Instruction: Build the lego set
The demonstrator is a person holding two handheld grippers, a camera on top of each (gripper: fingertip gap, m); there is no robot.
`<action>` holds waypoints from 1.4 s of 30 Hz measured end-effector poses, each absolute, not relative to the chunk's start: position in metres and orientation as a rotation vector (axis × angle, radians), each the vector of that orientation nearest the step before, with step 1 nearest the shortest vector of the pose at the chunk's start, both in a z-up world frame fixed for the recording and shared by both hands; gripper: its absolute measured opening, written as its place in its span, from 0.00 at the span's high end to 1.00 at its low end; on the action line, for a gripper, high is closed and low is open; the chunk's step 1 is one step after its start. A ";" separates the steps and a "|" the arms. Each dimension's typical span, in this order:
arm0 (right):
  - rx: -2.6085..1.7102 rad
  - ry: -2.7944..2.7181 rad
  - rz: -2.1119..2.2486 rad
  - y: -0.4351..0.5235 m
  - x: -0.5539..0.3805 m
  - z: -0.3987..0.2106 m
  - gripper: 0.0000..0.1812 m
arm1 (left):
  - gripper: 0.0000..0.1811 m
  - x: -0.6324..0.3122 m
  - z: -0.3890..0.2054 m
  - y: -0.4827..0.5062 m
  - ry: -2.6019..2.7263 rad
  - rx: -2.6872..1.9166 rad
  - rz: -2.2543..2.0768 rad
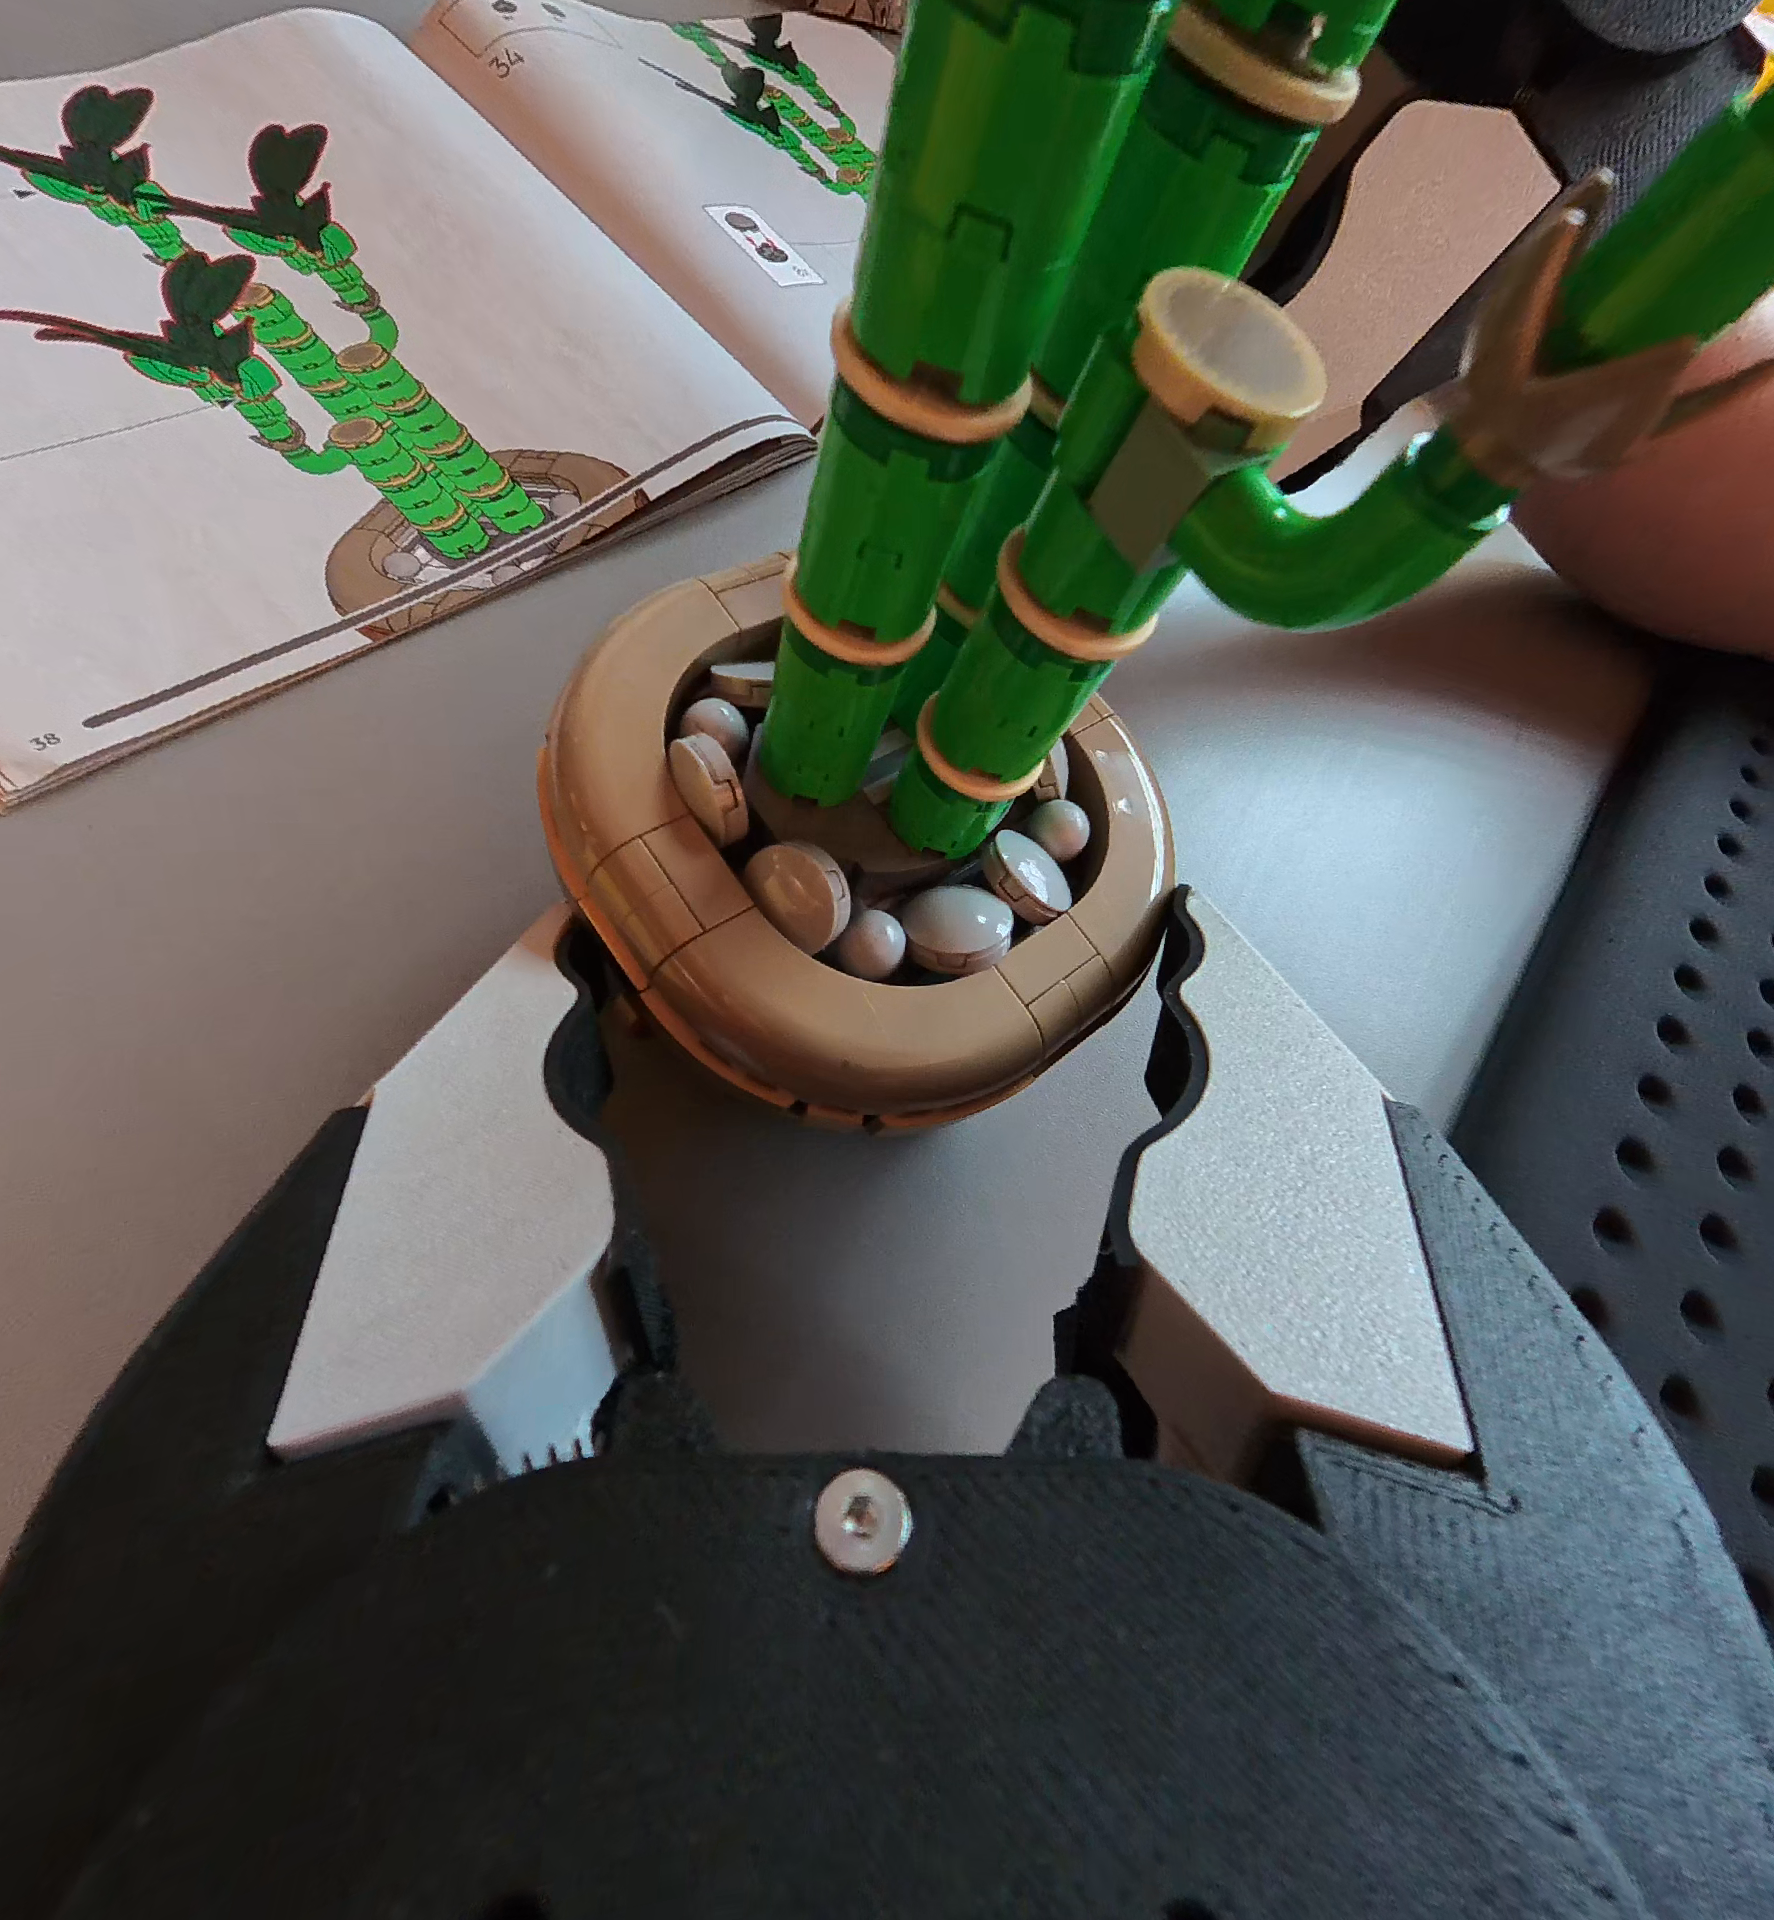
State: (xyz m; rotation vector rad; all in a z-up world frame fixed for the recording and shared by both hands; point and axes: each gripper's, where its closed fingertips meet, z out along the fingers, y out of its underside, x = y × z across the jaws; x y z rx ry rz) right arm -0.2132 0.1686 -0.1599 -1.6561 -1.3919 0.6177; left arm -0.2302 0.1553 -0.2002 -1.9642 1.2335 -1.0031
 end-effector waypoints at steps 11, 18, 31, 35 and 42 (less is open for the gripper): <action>-1.656 -1.309 0.607 0.182 -0.200 -0.152 0.95 | 0.42 -0.231 -0.201 0.154 1.232 -1.979 -1.022; -1.737 -1.218 0.664 0.196 -0.188 -0.166 0.91 | 0.43 -0.243 -0.202 0.158 1.207 -2.010 -1.011; -1.763 -1.162 0.711 0.200 -0.185 -0.168 0.88 | 0.43 -0.258 -0.202 0.176 1.053 -2.061 -0.943; -1.771 -1.173 0.704 0.199 -0.188 -0.174 0.86 | 0.43 -0.259 -0.202 0.178 1.001 -2.075 -0.917; -1.736 -1.042 0.564 0.212 -0.180 -0.176 0.65 | 0.37 -0.262 -0.186 0.174 0.957 -2.037 -1.008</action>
